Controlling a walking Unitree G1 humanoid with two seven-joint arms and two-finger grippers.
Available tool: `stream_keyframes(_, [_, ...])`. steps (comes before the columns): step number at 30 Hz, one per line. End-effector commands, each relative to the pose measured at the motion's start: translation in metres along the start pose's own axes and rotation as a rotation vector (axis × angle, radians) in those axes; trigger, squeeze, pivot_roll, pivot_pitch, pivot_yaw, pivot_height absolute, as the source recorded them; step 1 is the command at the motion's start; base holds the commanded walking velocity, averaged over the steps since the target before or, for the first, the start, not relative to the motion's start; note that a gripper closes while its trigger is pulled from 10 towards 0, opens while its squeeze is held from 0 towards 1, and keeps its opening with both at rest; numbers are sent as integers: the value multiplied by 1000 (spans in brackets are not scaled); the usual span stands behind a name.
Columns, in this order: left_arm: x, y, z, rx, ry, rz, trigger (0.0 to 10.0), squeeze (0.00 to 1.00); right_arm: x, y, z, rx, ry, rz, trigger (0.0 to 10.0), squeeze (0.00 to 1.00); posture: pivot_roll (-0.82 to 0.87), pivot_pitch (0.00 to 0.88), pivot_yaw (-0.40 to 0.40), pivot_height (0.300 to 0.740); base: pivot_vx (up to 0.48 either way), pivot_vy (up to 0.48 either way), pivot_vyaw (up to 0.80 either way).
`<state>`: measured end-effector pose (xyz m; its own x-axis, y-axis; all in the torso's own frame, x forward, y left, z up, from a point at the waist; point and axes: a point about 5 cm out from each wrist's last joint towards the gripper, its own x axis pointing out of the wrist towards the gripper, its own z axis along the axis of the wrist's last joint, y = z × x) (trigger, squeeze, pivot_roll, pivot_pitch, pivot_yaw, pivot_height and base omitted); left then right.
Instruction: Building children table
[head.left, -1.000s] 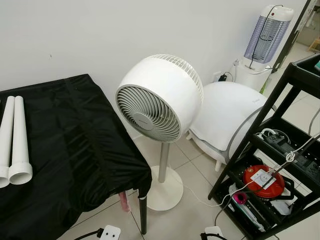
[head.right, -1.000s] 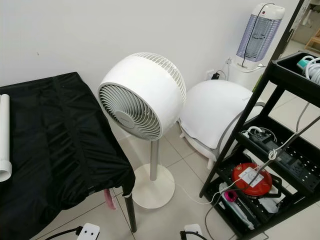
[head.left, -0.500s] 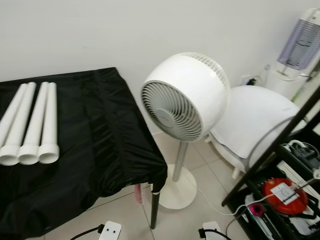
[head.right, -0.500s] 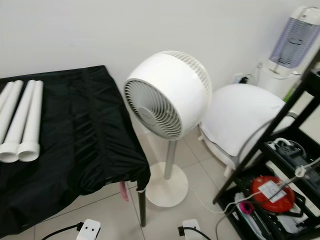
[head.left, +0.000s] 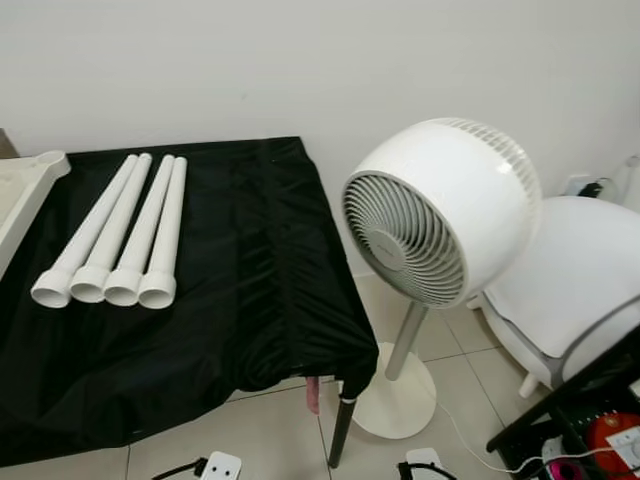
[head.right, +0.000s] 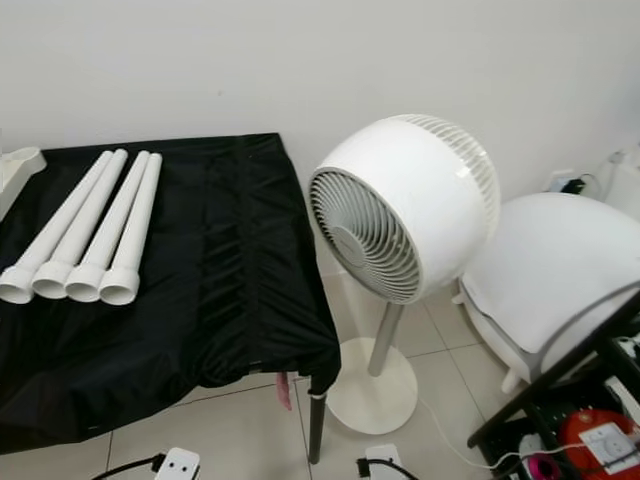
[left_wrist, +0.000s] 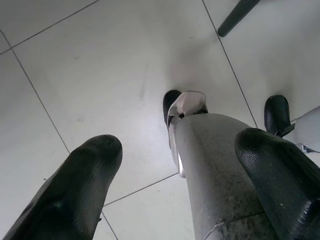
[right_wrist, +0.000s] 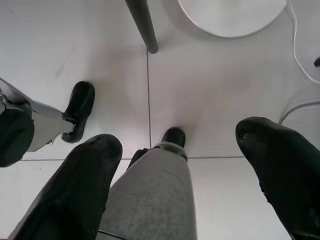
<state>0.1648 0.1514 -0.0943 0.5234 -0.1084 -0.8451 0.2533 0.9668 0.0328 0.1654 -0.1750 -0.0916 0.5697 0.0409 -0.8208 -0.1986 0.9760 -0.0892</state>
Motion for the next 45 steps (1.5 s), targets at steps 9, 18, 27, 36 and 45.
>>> stream_keyframes(9, [-1, -3, -8, 29, 36, -43, 10000, 0, -2, 0, -10, -21, 36, 4, 10000, 0, 20, 0, 7, 740, 0, 0, 800])
stream_keyframes(18, [-1, -4, -8, 48, 42, -42, 10000, 0, -1, 4, -8, -5, 32, 11, 10000, 0, 20, 0, 13, 740, 0, 0, 0])
stream_keyframes(27, [-2, -3, -14, 51, 58, -38, 10000, 0, -2, 4, -9, -1, 28, 14, 10000, 0, 22, 0, 15, 740, 0, 0, 0])
stream_keyframes(36, [-4, 0, -19, 45, 71, -32, 10000, 0, -1, 6, -6, 7, 21, 18, 10000, 0, 23, 0, 15, 740, 0, 28, 0])
stream_keyframes(45, [-2, 5, -9, 41, 61, -26, 10000, 0, 0, 6, -4, 17, 16, 19, 10000, 0, 25, 0, 16, 740, 0, 303, 0])
